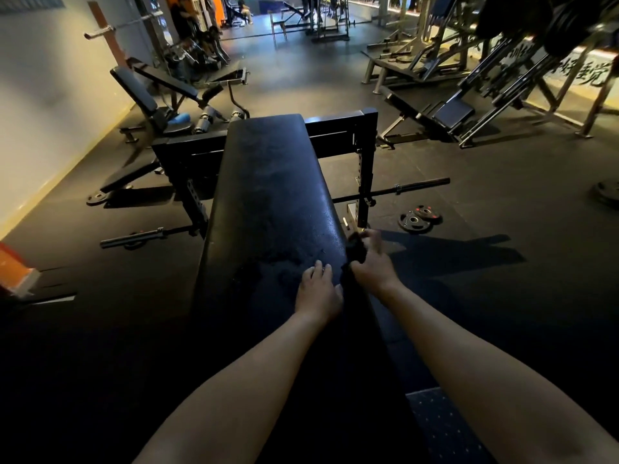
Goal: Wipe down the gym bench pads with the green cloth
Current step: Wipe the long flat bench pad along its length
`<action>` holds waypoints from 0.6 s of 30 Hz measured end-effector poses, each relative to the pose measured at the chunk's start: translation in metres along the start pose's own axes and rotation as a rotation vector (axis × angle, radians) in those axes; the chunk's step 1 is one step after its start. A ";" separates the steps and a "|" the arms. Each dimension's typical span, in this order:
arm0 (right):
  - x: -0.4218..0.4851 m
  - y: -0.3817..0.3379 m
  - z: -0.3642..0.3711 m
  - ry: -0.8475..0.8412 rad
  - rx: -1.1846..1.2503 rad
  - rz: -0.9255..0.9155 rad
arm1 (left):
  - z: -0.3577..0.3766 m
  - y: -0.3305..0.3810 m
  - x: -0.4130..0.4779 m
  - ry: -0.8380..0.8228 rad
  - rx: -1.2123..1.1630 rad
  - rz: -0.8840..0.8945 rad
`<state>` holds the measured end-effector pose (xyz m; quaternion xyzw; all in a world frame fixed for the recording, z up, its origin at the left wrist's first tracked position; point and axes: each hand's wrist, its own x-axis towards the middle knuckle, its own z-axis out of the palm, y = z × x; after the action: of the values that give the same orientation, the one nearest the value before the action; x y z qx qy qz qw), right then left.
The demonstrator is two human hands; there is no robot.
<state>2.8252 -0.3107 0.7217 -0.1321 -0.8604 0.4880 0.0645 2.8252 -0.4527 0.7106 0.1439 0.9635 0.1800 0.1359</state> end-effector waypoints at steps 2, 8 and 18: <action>0.009 0.004 0.018 -0.176 -0.165 -0.191 | 0.001 0.003 0.002 0.016 0.020 -0.013; 0.050 0.012 0.029 -0.193 -0.303 -0.324 | 0.009 0.009 0.001 0.042 0.043 -0.044; 0.084 0.016 0.034 -0.167 -0.327 -0.335 | 0.006 0.022 0.008 -0.010 0.092 -0.165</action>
<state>2.7394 -0.3062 0.6887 0.0447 -0.9401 0.3340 0.0512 2.8246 -0.4290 0.7123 0.0712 0.9786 0.1232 0.1485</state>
